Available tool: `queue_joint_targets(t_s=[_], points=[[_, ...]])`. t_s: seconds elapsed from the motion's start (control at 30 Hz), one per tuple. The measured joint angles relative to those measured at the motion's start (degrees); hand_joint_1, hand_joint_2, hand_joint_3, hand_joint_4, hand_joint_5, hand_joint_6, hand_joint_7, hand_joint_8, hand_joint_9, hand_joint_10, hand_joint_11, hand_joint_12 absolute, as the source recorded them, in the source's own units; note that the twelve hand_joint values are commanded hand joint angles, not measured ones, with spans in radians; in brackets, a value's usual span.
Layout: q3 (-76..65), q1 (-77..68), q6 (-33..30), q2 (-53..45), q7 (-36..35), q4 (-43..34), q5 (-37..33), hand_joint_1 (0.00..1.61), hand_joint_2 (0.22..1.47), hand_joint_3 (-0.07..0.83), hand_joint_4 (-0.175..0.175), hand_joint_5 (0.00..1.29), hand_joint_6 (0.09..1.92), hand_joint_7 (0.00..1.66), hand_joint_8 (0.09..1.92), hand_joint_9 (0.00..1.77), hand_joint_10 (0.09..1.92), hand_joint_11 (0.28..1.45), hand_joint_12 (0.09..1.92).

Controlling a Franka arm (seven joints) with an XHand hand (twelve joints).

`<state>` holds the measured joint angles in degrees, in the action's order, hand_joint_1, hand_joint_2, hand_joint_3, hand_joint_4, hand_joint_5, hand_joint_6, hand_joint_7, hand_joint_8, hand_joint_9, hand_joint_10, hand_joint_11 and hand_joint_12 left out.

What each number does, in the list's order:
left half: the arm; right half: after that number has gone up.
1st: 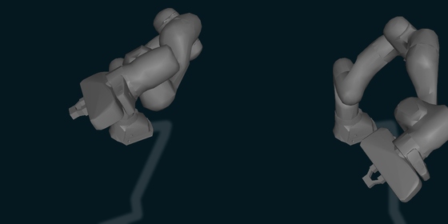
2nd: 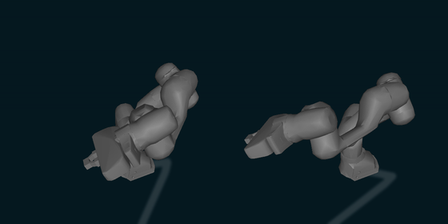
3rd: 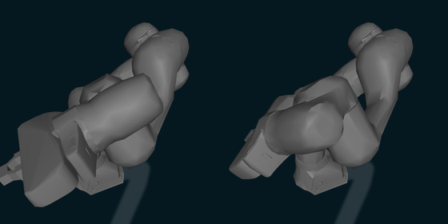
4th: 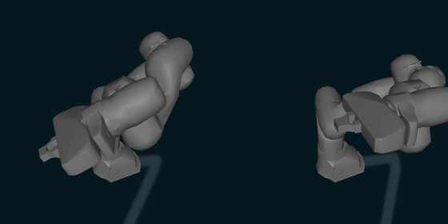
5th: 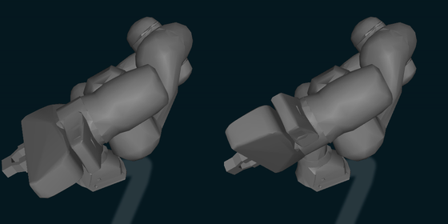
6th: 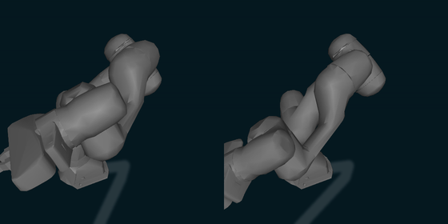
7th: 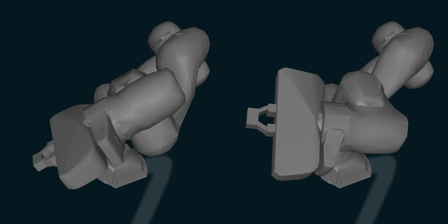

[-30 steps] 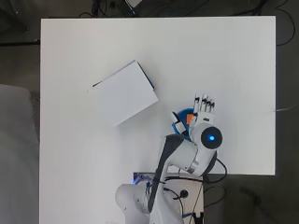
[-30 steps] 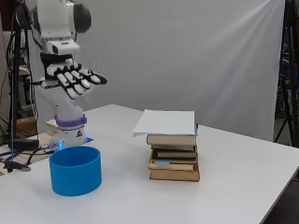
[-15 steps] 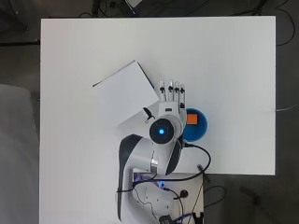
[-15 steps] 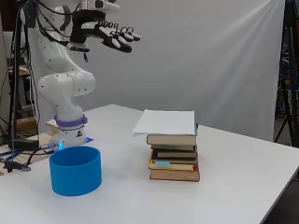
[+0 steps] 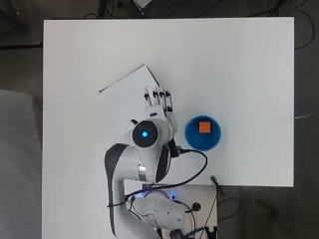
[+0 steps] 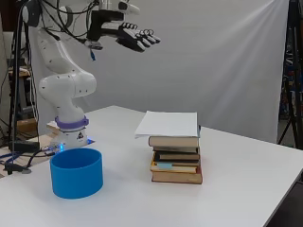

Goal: Teleoperate dual arm-hand system to pick and place objects

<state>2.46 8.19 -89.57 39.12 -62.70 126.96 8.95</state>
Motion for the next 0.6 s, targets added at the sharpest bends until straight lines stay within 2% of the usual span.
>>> queue_joint_targets(t_s=[0.17, 0.4, 0.6], points=[[1.8, -0.4, 0.8, 0.0, 0.0, -0.2, -0.7, 0.00, 0.98, 0.008, 0.076, 0.02, 0.09, 0.11, 0.09, 0.26, 0.09, 0.41, 0.09], [3.2, -0.6, 0.2, -0.6, 3.9, 0.5, 0.2, 0.00, 0.97, 0.000, 0.086, 0.03, 0.09, 0.12, 0.09, 0.25, 0.09, 0.41, 0.09], [2.9, -0.8, 0.2, -0.2, 3.5, 1.0, -0.1, 0.00, 0.98, 0.002, 0.091, 0.06, 0.09, 0.12, 0.09, 0.24, 0.09, 0.40, 0.09]])
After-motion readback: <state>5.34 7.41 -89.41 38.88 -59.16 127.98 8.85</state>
